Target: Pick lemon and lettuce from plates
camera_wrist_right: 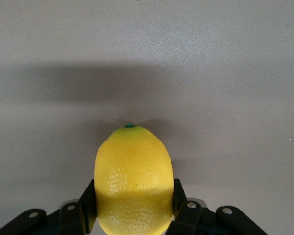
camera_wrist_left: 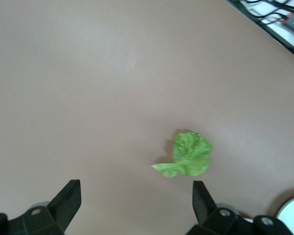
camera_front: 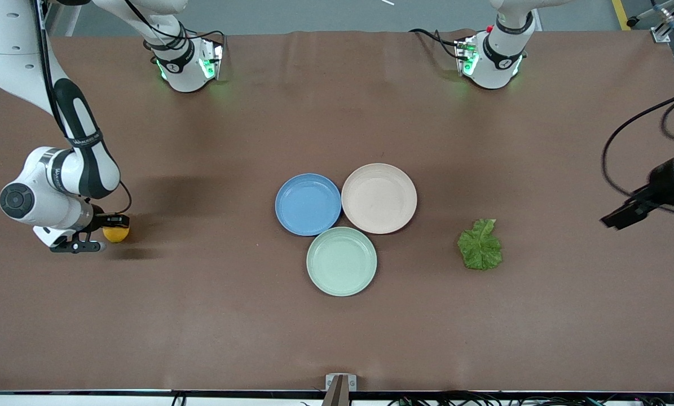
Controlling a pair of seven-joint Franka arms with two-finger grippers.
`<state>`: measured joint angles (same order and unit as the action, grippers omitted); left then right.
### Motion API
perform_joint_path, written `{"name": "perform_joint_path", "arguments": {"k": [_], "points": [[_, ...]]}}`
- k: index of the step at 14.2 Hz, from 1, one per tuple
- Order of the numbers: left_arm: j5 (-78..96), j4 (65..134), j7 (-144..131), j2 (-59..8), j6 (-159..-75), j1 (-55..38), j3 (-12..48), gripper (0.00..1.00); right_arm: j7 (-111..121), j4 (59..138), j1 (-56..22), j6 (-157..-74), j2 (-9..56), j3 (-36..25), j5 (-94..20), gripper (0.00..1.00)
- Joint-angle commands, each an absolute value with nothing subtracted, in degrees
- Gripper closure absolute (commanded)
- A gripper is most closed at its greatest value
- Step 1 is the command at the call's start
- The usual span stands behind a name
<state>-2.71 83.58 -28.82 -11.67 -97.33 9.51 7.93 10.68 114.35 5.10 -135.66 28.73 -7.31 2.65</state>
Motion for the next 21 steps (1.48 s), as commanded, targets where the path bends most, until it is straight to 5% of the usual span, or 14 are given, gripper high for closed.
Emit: {"name": "perform_joint_path", "arguments": {"k": [1, 12, 16, 21], "points": [[-3.52, 83.76, -15.16, -8.45, -94.76, 12.56, 8.35, 0.00, 10.63, 115.14, 6.59, -135.45, 27.08, -6.06, 3.87, 0.00], [-2.46, 84.37, -11.95, -0.01, -83.76, 12.39, 15.45, 0.00, 9.76, 109.44, -0.25, -104.88, 0.37, -5.54, 2.90, 0.00], [-0.89, 85.51, -11.87, 1.49, -82.97, 11.87, 15.56, 0.00, 8.35, 99.69, -2.02, -93.10, -1.14, -5.45, 2.37, 0.00], [2.37, 91.75, -12.48, 5.97, -83.58, -0.50, 4.67, 0.00, 7.65, 88.78, -2.37, -88.07, -0.53, -5.62, 2.11, 0.00]]}}
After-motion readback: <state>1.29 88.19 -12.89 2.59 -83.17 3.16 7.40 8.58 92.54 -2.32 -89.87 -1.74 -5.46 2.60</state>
